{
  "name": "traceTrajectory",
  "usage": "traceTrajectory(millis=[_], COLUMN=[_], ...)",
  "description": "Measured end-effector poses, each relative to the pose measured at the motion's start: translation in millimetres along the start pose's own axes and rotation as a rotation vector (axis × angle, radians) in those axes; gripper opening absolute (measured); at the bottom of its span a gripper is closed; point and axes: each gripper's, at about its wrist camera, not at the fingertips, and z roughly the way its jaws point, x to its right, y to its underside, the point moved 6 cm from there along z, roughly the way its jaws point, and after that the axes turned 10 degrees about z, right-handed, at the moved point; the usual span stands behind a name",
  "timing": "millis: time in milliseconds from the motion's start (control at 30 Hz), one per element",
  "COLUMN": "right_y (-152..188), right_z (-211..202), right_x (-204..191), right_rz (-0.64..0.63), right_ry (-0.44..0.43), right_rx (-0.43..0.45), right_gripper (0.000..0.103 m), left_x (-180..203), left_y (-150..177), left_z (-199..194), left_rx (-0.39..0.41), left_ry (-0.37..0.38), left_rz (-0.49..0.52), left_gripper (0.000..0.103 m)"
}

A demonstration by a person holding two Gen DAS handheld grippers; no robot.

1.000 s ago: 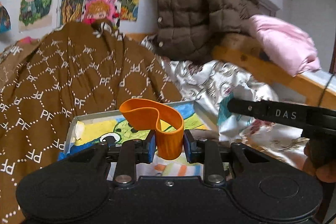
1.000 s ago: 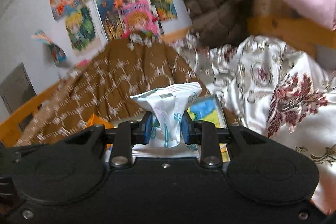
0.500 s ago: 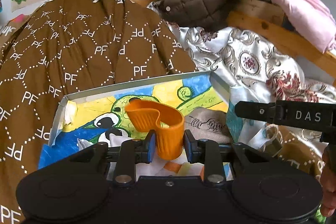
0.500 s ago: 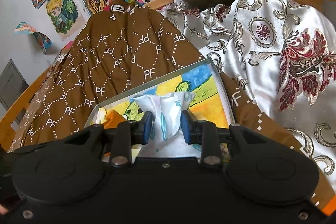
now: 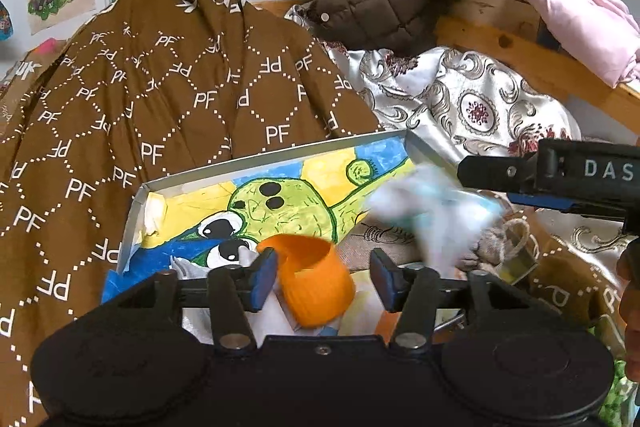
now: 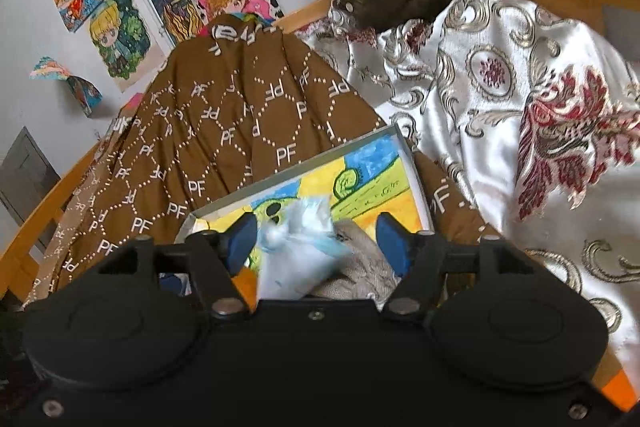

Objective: Organize soft objects
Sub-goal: 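Open both tools to drop the packet and band into the tray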

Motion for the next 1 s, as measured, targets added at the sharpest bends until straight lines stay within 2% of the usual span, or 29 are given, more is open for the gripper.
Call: traceTrajectory(millis=[200, 267, 567, 767, 1000], right_y=[-13, -18, -28, -14, 17], right_z=[-32, -47, -125, -181, -226], right_x=[-6, -9, -38, -54, -64], right_rz=[-0.012, -0.022, -0.126, -0.158, -0.186], right_ry=[-0.027, -0.033, -0.072, -0.111, -0.133], right_rx=[0.050, 0.076, 0.177, 0.256, 0.266], right_gripper=[0.075, 0.084, 0.101, 0.102, 0.102], left_x=[2, 2, 2, 7, 15], left_y=[-7, -10, -22, -11, 22], left_z=[-27, -40, -126, -186, -243], left_rx=[0.043, 0.069, 0.225, 0.311, 0.354], left_ry=[-0.025, -0.039, -0.084, -0.138, -0.144], left_rz=[-0.025, -0.033, -0.089, -0.094, -0.106], left_gripper=[0.067, 0.071, 0.084, 0.096, 0.101])
